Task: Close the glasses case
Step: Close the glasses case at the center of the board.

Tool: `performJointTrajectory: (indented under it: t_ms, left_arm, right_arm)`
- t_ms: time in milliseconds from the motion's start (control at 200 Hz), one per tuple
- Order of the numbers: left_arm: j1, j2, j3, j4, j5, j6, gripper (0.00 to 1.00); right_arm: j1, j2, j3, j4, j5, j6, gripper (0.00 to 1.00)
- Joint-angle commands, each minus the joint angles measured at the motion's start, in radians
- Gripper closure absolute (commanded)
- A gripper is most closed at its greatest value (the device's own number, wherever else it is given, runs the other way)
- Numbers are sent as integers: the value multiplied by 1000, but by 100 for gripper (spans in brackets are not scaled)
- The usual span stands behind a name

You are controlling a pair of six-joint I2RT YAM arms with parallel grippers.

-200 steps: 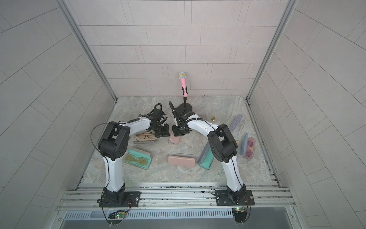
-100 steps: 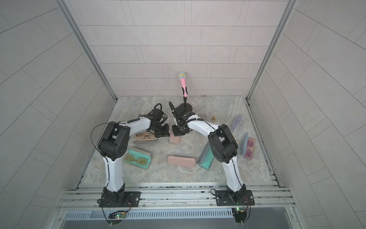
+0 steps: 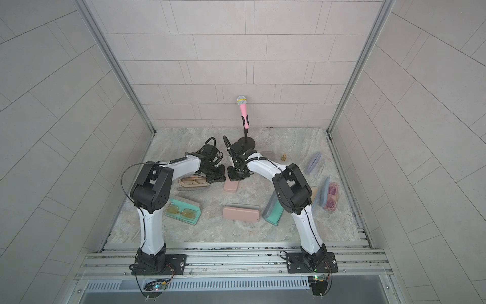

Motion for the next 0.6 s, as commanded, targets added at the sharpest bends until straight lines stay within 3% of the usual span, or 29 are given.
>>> performJointTrajectory:
  t_ms: [0, 95, 210, 300, 450, 595]
  left_arm:
    - [-8, -10, -3, -15, 10, -5, 100]
    - [-7, -22, 18, -32, 10, -2, 100]
    - [-7, -48, 45, -54, 11, -2, 100]
    - [-7, -83, 58, -71, 11, 0, 100]
    - [3, -166, 65, -107, 1, 10, 72]
    - [26, -264, 82, -167, -33, 36, 54]
  right_arm:
    - [5, -6, 14, -25, 36, 3, 84]
    - [5, -39, 28, -51, 65, 0, 71]
    - [5, -92, 30, -84, 109, 1, 42]
    - [7, -130, 14, -104, 145, 9, 28]
    - [17, -141, 1, -138, 187, 21, 10]
    - [37, -113, 14, -143, 208, 39, 7]
